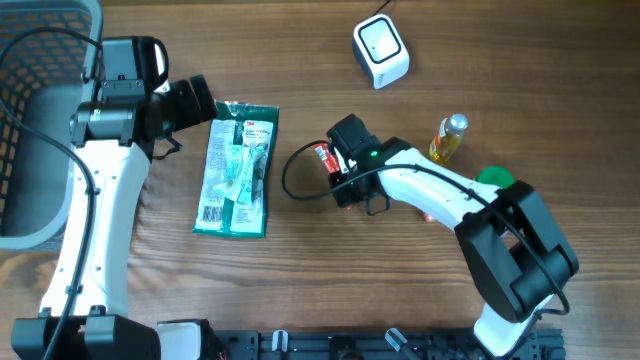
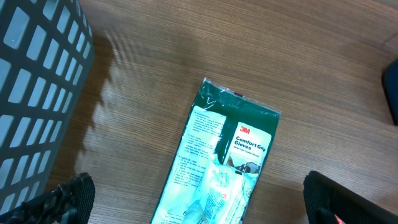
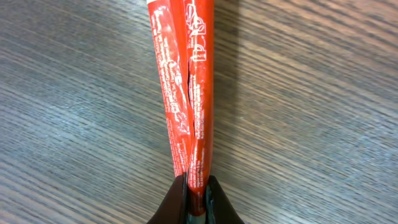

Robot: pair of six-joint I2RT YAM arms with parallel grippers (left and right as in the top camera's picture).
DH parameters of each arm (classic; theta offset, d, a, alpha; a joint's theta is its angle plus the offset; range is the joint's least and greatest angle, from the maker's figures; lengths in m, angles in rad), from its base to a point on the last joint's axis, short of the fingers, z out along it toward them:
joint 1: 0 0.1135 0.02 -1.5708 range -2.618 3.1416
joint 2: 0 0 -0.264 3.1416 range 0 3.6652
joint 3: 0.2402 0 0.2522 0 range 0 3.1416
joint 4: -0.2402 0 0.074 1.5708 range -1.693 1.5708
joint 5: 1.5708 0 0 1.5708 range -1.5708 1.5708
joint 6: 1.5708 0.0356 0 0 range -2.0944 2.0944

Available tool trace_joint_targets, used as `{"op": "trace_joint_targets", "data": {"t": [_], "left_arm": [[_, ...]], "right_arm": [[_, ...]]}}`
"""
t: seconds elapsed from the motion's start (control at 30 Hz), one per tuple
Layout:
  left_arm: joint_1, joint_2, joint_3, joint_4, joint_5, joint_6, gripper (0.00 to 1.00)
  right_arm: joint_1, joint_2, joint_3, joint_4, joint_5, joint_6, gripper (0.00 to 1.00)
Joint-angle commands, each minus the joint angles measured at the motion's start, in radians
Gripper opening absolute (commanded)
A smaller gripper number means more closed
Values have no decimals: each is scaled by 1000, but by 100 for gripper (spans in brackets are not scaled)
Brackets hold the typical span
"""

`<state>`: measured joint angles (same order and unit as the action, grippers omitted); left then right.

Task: Scan the item barcode
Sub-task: 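Close the right gripper on the red tube's end and lift it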

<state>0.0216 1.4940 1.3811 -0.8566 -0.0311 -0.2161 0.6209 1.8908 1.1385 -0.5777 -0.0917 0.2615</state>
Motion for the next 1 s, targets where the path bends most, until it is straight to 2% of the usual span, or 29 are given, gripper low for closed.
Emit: {"op": "trace_joint_targets", "data": {"t": [0.0,0.87,0.97], "left_arm": [[4,-7,14,3,4,-9,100],[4,-7,14,3,4,-9,100],[4,-7,14,3,5,-9,100]], "right_arm": [[-14,2,18,-11,25,-26,4],[-14,3,-6,1,25,-32,4],[-14,3,-8,1,25,-33,8]]}}
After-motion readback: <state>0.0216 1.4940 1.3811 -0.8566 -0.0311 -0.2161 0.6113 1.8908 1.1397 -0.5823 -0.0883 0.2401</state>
